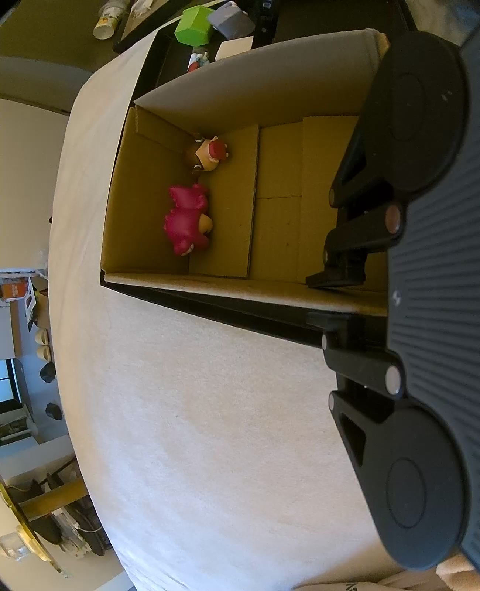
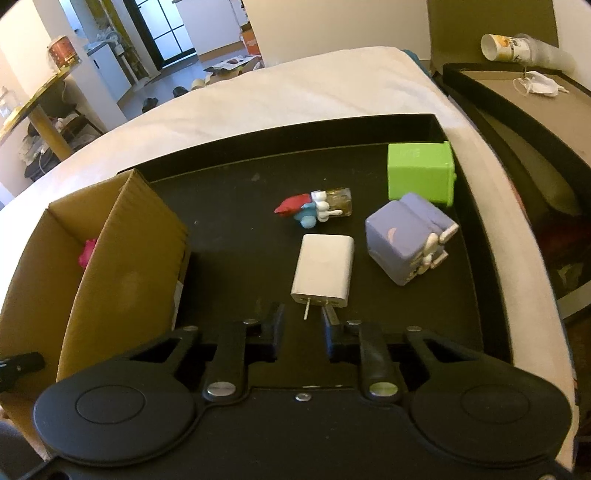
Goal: Organize rigid objects
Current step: 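Move the right gripper down over the white plug charger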
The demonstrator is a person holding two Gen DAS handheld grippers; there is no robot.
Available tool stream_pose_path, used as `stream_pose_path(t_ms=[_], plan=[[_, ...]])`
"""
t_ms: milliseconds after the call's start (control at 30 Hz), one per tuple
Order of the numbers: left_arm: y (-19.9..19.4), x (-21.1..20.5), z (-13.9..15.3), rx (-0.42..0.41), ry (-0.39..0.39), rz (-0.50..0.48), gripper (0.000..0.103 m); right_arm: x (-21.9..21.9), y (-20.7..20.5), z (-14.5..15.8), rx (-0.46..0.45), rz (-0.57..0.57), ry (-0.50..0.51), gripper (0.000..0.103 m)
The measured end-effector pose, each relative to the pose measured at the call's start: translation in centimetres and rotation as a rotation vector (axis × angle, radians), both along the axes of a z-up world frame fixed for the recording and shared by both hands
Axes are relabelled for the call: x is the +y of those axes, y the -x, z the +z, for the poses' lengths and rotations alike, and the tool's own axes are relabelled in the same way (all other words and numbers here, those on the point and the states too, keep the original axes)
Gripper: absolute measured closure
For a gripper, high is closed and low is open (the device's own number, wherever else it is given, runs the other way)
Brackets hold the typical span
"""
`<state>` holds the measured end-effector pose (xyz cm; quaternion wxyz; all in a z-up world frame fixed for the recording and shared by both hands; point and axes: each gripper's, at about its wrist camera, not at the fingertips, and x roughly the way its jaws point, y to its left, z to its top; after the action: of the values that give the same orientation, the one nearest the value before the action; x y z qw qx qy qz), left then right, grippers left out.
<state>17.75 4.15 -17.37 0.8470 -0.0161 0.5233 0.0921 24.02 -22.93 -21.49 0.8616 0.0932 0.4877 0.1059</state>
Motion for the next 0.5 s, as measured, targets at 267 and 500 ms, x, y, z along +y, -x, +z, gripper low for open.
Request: stream_pose_path(t_ms=[267, 500], plan=[[0.08, 0.31, 0.10, 0.001, 0.012, 0.001, 0.091, 0.50, -0.25, -0.29, -0.020, -0.011, 0.047, 0.083], [0.11, 0.46, 0.23, 0.001, 0.018, 0.000, 0.091, 0.44, -0.44, -0.91, 0.008, -0.023, 0.074, 0.083]])
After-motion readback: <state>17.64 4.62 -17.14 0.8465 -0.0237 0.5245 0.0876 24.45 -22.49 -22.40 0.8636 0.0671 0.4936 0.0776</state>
